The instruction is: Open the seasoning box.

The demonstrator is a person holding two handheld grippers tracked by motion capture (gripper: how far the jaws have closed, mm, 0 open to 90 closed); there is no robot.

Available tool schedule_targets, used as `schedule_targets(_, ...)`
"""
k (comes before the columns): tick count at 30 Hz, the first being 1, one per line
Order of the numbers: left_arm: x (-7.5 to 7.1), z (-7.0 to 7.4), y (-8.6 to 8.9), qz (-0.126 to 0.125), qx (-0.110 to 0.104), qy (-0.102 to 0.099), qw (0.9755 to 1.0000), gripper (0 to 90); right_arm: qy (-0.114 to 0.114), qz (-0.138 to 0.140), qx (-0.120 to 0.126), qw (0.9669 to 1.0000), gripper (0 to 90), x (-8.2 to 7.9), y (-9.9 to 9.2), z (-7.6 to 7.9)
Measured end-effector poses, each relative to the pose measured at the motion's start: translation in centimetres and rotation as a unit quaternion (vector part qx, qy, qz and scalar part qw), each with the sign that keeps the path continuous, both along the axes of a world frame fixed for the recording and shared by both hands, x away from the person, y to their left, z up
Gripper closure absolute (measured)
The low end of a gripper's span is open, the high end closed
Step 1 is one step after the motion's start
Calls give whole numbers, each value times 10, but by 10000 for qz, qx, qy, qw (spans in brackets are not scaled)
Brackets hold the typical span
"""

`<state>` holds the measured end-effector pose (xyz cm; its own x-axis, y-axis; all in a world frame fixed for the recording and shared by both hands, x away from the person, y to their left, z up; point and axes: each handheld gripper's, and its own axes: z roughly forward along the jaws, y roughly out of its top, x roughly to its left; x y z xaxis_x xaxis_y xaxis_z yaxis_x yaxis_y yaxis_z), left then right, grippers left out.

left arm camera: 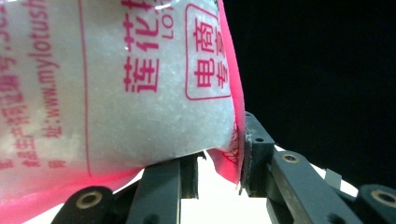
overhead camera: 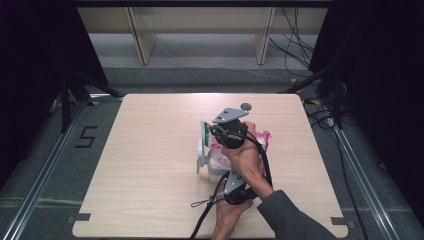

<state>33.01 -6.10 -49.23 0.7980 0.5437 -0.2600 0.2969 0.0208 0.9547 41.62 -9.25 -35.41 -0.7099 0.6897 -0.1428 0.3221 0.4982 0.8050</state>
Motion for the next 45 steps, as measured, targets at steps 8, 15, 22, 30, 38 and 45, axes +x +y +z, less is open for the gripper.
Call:
schedule_targets(8,0,0,1,-58,-23,-26,10000,719,-78,21,28,10000,900,1,-2,1)
schedule_targets(15,0,-1,0,-44,-39,-36,10000,720,-72,31,-103,9999,900,2,-1,-1)
schedule_targets(22,-1,1,1,-5,59,-17,10000,719,-53,39,-146,9999,900,0,1,-2)
schedule_targets(30,-1,1,1,-11,63,-15,10000,720,-71,-5,-46,10000,900,2,1,-2)
schedule_targets(38,-1,1,2,16,70,-7,10000,722,54,-38,50,10000,900,4,-2,0)
schedule_targets(45,-1,2,2,10,77,-11,10000,722,96,-59,13,9999,900,2,-1,0)
